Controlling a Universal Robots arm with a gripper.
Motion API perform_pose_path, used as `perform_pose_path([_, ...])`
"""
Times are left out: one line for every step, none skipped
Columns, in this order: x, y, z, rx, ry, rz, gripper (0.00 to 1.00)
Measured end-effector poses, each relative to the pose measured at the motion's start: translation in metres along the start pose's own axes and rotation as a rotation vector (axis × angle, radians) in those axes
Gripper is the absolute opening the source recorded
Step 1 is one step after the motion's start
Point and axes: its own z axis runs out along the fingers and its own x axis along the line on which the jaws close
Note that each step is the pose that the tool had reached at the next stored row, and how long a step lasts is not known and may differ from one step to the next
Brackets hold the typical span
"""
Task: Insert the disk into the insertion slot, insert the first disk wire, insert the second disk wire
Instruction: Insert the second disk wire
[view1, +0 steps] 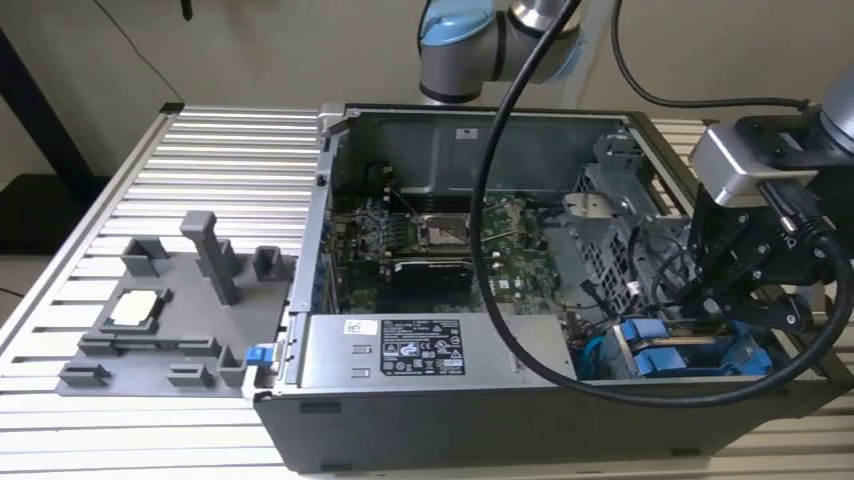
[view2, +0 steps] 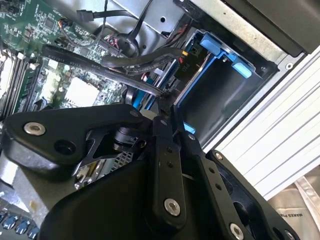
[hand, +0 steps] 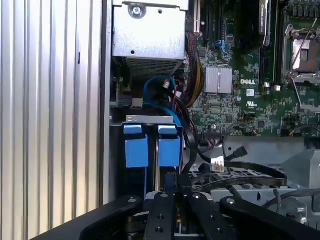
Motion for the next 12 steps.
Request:
perform_pose_path([0.0001, 0.0000, 0.0009, 0.0003, 0.0000, 0.001, 0.16])
perform_pose_path([0.0002, 0.0000, 0.0017, 0.0004, 0.0000, 0.001, 0.16])
perform_pose_path([0.0003, 0.0001, 0.0025, 0.0005, 0.0000, 0.002, 0.16])
perform_pose_path([0.0003, 0.0001, 0.0029, 0.0005, 0.0000, 0.002, 0.16])
perform_pose_path([0.0003, 0.0001, 0.0029, 0.0005, 0.0002, 0.002, 0.16])
perform_pose_path([0.0003, 0.0001, 0.0029, 0.0005, 0.0004, 0.002, 0.16])
perform_pose_path([0.0004, 0.0000, 0.0037, 0.0007, -0.0001, 0.002, 0.16])
perform_pose_path([0.0005, 0.0000, 0.0046, 0.0008, -0.0003, 0.002, 0.16])
perform_pose_path([0.0006, 0.0000, 0.0055, 0.0010, -0.0002, 0.002, 0.16])
perform_pose_path([0.0007, -0.0001, 0.0062, 0.0012, 0.0001, 0.002, 0.16])
perform_pose_path([0.0008, -0.0001, 0.0070, 0.0014, -0.0001, 0.002, 0.16])
perform_pose_path([0.0008, -0.0002, 0.0077, 0.0015, -0.0003, 0.002, 0.16])
